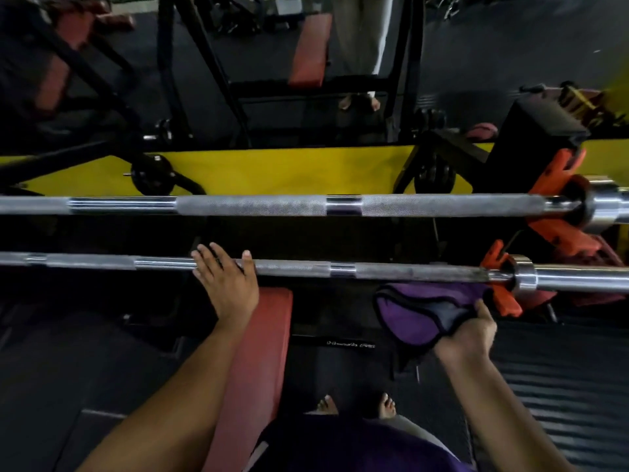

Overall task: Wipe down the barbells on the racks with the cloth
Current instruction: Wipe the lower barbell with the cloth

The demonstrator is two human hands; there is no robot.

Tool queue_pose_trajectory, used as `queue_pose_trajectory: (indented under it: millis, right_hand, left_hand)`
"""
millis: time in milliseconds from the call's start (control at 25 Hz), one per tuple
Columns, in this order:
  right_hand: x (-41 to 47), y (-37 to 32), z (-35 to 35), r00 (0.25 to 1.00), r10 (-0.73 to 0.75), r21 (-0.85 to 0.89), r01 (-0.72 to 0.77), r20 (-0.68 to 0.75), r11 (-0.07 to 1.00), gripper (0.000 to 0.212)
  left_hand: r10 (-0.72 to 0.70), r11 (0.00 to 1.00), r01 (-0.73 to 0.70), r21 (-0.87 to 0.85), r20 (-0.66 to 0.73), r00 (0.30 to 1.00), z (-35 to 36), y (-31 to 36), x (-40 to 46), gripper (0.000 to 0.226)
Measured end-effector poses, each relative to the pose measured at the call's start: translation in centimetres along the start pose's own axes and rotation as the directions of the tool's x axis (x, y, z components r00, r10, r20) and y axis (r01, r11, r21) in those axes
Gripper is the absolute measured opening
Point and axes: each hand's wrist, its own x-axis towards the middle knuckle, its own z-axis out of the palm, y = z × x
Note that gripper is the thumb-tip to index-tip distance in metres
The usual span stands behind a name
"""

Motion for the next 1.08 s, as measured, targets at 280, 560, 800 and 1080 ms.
queue_pose_trajectory:
  millis: [280,560,800,1080]
  right_hand:
    - [0.9,-0.9,1.9,0.989,-0.030,0.096,0.044,-0.144,0.994,0.035]
    - [1.1,4.7,6.1,0.990,-0.045,0.097,0.058,-0.136,0.994,0.048]
    - [-1.1,11.9,9.7,0.993,0.104,0.009,-0.103,-0.059,0.995,0.044]
    - [-1.5,3.2,6.1,0.962,-0.220,0.044,0.230,-0.163,0.972,0.045]
  left_hand:
    - [0.071,0.997,-0.070,0.033,-0.033,0.997,0.6,-0.8,0.4,0.080]
    - [0.439,0.893,-0.435,0.116,-0.009,0.898,0.5,-4.2,1.5,0.066]
    - [0.615,0.781,-0.613,0.119,0.029,0.788,-0.4,-5.4,2.7,0.058]
    - [0.874,-0.197,-0.978,-0.067,0.441,-0.207,-3.2,-5.7,12.5,0.057]
